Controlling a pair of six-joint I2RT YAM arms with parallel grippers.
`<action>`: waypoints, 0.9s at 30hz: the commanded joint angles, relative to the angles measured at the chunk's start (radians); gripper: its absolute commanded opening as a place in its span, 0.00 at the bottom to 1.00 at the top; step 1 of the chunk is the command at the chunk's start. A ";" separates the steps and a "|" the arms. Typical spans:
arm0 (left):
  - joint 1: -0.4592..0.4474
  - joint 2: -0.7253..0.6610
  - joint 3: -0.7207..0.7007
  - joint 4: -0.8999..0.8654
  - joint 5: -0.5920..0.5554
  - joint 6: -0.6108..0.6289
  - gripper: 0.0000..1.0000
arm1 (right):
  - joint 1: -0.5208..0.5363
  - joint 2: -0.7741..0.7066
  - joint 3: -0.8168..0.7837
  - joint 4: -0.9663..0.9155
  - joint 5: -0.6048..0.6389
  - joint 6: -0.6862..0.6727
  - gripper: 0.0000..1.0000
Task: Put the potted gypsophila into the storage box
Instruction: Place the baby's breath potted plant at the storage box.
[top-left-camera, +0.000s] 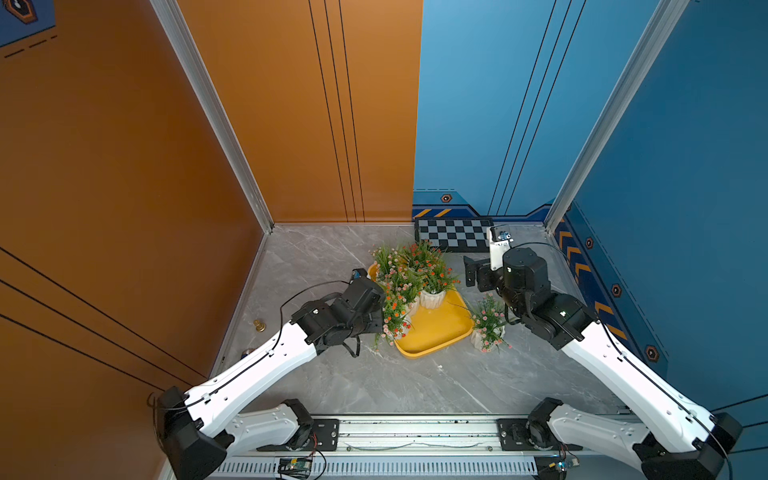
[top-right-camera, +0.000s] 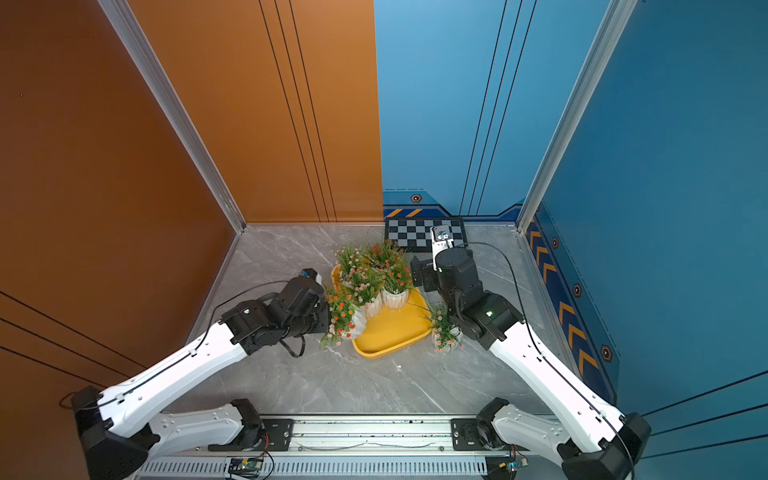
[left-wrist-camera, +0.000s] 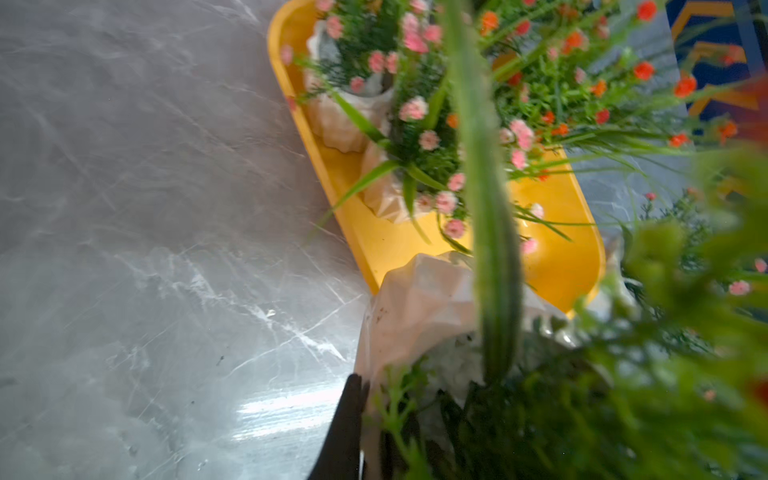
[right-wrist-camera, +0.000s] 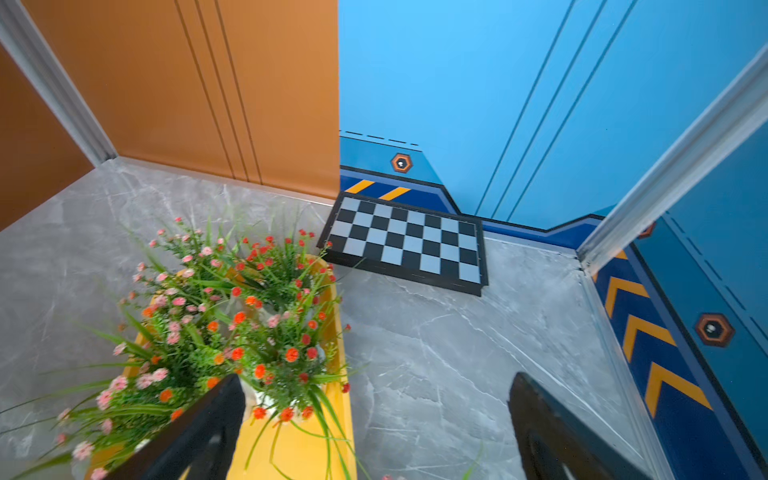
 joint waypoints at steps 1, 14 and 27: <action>-0.044 0.077 0.110 0.029 0.039 0.051 0.00 | -0.033 -0.036 -0.040 -0.042 -0.007 0.020 1.00; -0.036 0.563 0.478 0.031 0.142 0.167 0.00 | -0.073 -0.156 -0.142 -0.115 0.016 0.037 1.00; -0.035 0.805 0.650 0.030 0.165 0.176 0.00 | -0.374 -0.202 -0.190 -0.300 -0.053 0.259 1.00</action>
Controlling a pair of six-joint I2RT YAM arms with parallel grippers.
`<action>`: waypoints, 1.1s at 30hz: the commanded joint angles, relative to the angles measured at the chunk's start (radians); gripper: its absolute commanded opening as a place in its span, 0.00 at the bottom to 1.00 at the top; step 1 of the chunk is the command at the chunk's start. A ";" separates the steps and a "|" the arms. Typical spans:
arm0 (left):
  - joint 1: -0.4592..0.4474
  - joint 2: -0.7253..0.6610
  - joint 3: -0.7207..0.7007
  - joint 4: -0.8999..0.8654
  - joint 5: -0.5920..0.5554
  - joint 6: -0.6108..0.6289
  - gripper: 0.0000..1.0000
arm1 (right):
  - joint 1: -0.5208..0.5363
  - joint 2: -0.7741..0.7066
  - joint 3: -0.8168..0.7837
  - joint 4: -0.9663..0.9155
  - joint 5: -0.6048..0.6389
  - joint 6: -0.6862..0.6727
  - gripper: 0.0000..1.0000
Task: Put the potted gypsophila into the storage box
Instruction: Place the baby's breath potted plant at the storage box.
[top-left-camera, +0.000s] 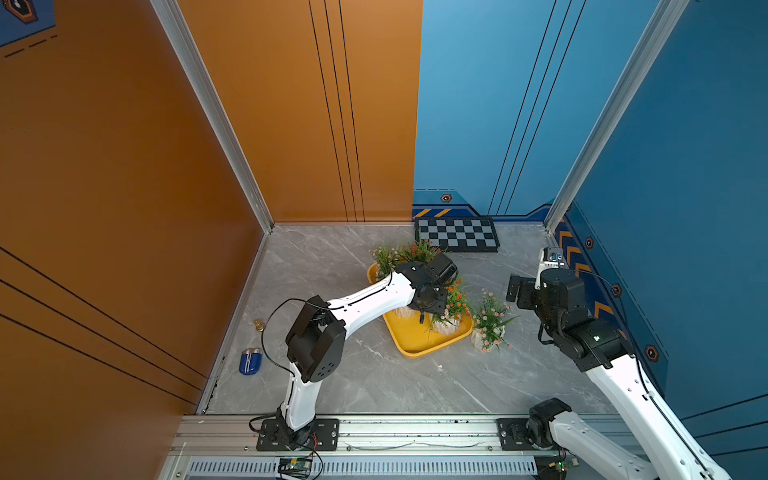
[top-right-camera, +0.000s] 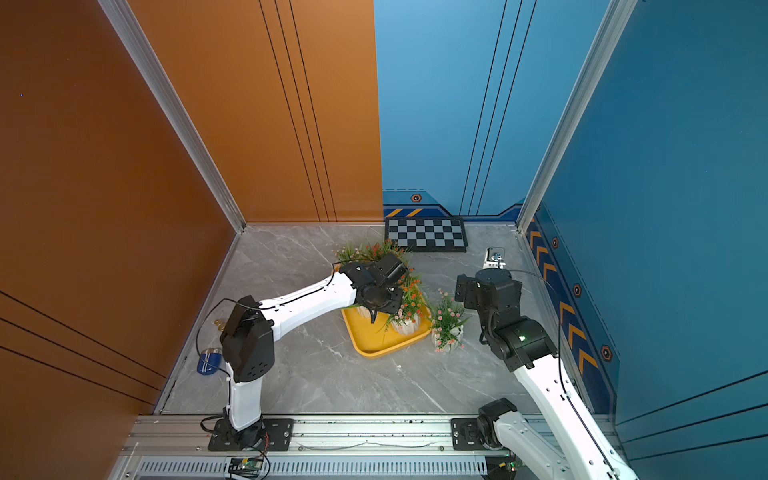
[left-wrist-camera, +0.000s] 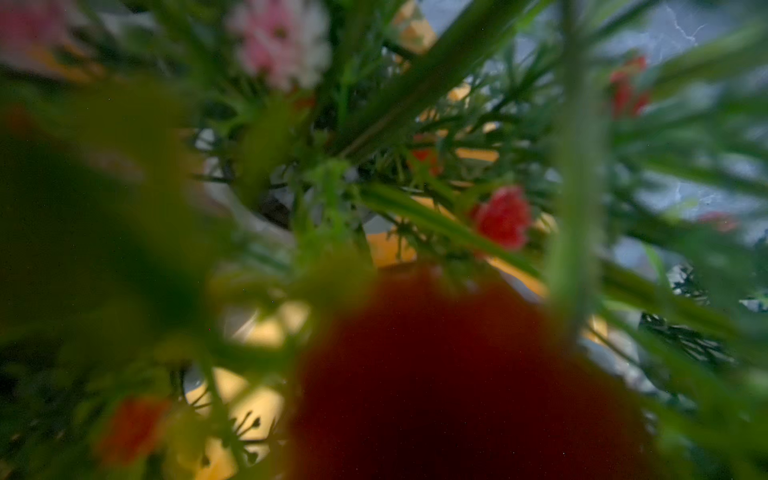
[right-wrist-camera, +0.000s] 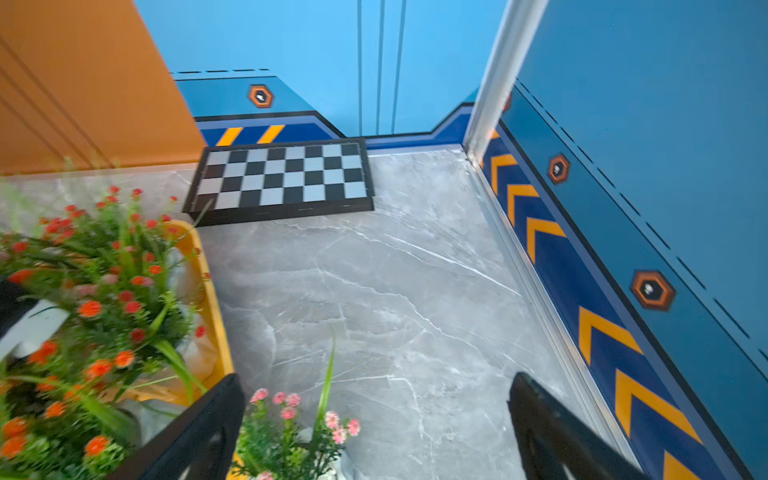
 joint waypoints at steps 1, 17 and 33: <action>0.005 0.026 0.071 0.021 0.016 0.018 0.00 | -0.103 0.009 -0.020 -0.112 -0.081 0.119 1.00; 0.000 0.103 0.114 0.023 0.039 0.060 0.19 | -0.254 -0.083 -0.215 -0.190 -0.244 0.236 0.97; -0.014 -0.193 -0.011 0.027 -0.120 0.139 0.50 | -0.250 -0.076 -0.319 -0.116 -0.407 0.237 0.86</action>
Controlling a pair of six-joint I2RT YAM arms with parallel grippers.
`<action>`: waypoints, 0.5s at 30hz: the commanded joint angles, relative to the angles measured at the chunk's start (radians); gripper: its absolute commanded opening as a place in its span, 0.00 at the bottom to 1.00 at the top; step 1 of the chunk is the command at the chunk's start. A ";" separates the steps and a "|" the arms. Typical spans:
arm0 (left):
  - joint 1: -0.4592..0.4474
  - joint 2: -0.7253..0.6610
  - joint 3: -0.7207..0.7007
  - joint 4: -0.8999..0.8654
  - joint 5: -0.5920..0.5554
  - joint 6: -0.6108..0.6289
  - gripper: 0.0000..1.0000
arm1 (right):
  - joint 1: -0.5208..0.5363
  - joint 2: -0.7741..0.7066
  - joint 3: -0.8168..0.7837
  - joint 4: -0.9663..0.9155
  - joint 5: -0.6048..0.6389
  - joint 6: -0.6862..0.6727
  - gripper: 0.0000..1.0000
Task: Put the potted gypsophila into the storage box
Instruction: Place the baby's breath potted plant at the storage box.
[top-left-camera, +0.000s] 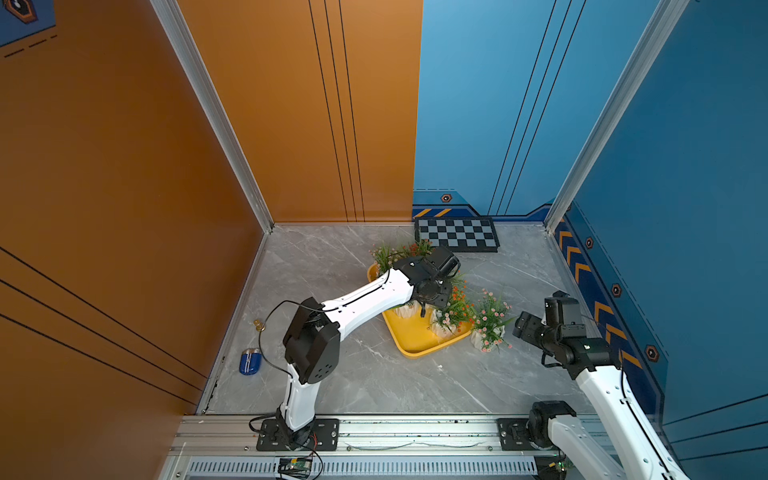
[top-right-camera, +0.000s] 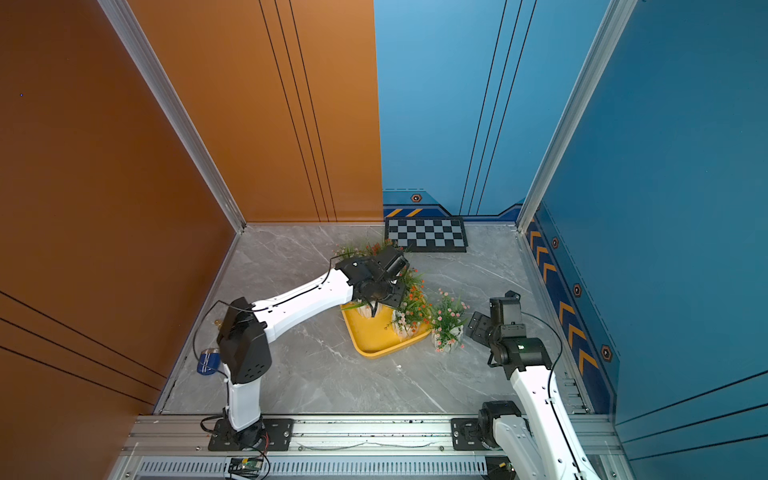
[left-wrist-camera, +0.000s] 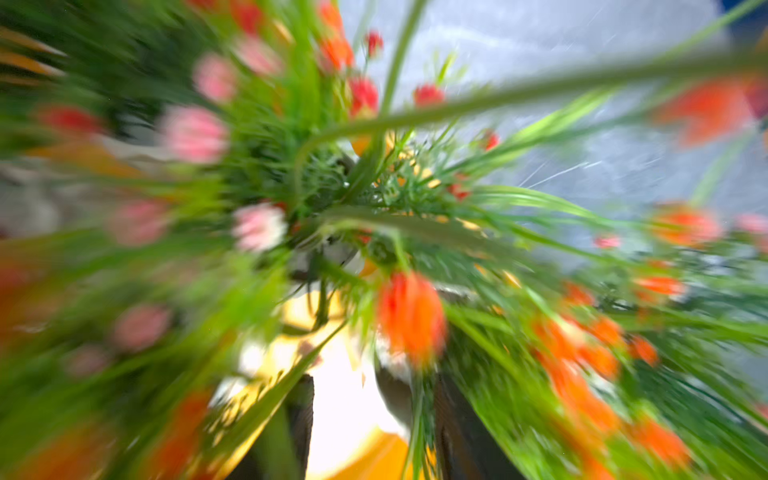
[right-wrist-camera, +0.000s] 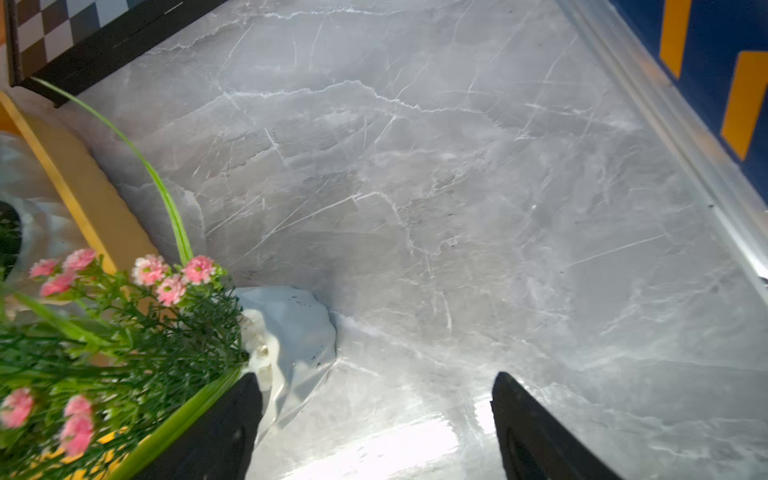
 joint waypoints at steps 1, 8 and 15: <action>-0.007 -0.138 -0.052 0.012 -0.098 0.039 0.51 | 0.002 0.004 -0.024 0.031 -0.063 0.014 0.85; 0.023 -0.433 -0.262 0.089 -0.222 0.046 0.62 | 0.034 0.047 -0.042 0.076 -0.091 0.018 0.74; 0.089 -0.617 -0.456 0.115 -0.250 -0.001 0.66 | 0.104 0.119 -0.033 0.096 -0.075 0.020 0.67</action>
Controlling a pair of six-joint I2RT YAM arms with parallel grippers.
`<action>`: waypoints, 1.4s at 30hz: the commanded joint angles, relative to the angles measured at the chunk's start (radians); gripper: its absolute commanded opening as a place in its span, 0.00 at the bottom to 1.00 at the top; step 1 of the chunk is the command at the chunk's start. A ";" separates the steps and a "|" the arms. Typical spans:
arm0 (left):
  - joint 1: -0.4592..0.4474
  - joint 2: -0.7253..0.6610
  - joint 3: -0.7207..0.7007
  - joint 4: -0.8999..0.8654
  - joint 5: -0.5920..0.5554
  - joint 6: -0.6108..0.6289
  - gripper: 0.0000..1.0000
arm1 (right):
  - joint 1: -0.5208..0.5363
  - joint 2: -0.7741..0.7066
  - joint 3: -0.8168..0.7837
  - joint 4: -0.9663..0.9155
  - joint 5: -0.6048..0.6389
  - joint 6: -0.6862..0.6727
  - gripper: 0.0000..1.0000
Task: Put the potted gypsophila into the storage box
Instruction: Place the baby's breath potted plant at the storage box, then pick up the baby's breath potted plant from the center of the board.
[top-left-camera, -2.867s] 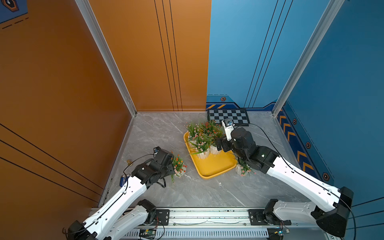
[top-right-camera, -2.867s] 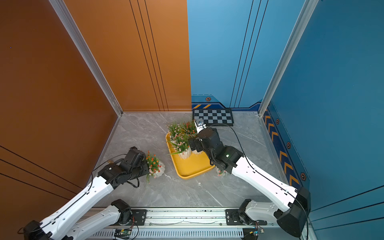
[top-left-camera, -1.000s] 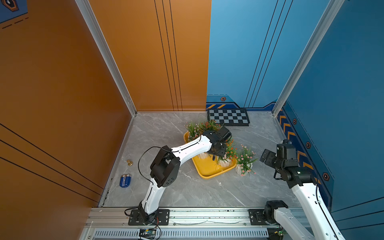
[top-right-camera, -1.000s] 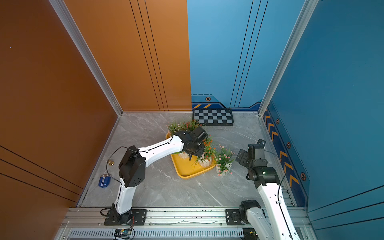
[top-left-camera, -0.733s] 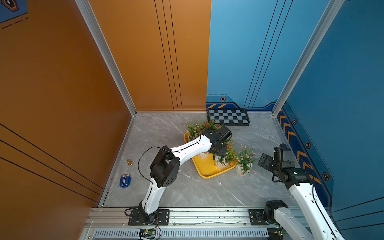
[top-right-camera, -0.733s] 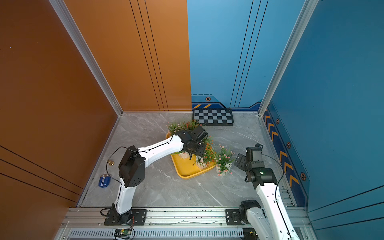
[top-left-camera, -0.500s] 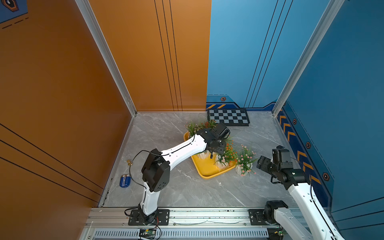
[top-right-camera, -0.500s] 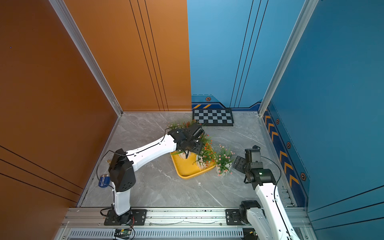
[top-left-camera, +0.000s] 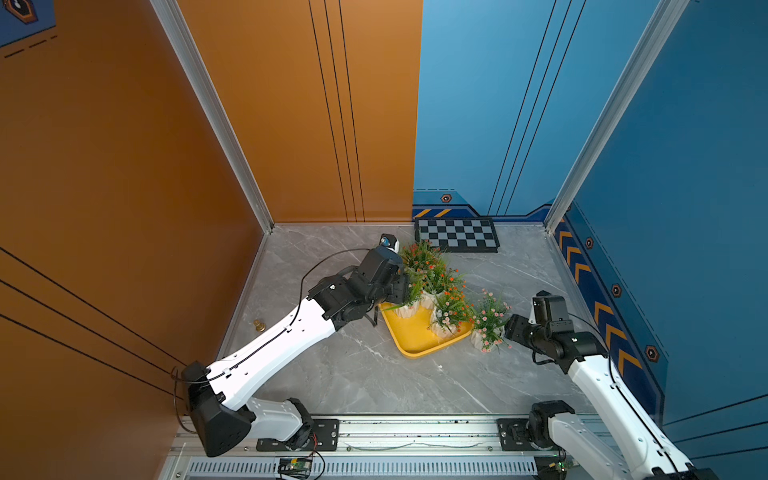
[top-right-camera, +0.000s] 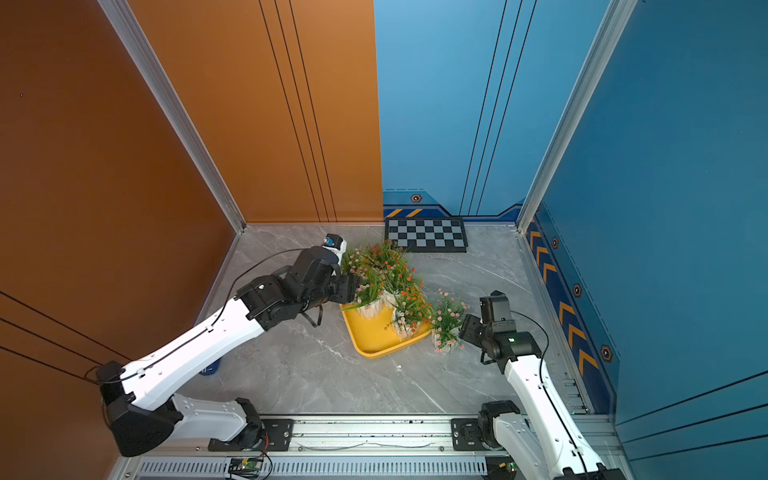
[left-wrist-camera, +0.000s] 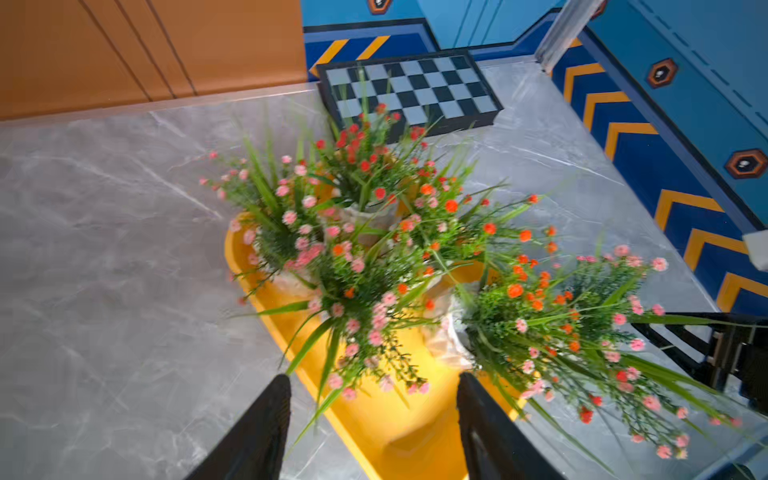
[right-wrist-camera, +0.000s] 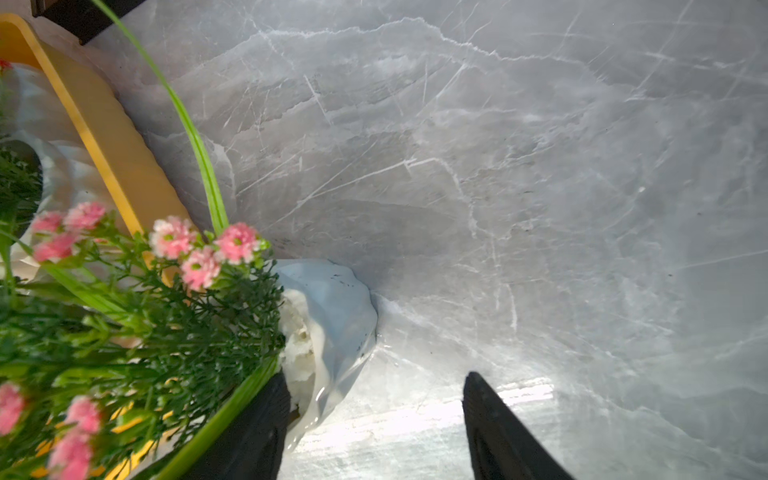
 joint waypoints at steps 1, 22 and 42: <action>0.024 -0.049 -0.077 0.011 -0.047 -0.034 0.68 | 0.035 0.026 -0.002 0.023 0.008 0.006 0.66; 0.073 -0.190 -0.217 0.019 -0.059 -0.082 0.71 | 0.090 0.144 -0.004 0.064 0.016 0.024 0.32; 0.089 -0.260 -0.270 0.023 -0.062 -0.093 0.72 | 0.097 0.099 0.072 -0.029 0.118 0.020 0.00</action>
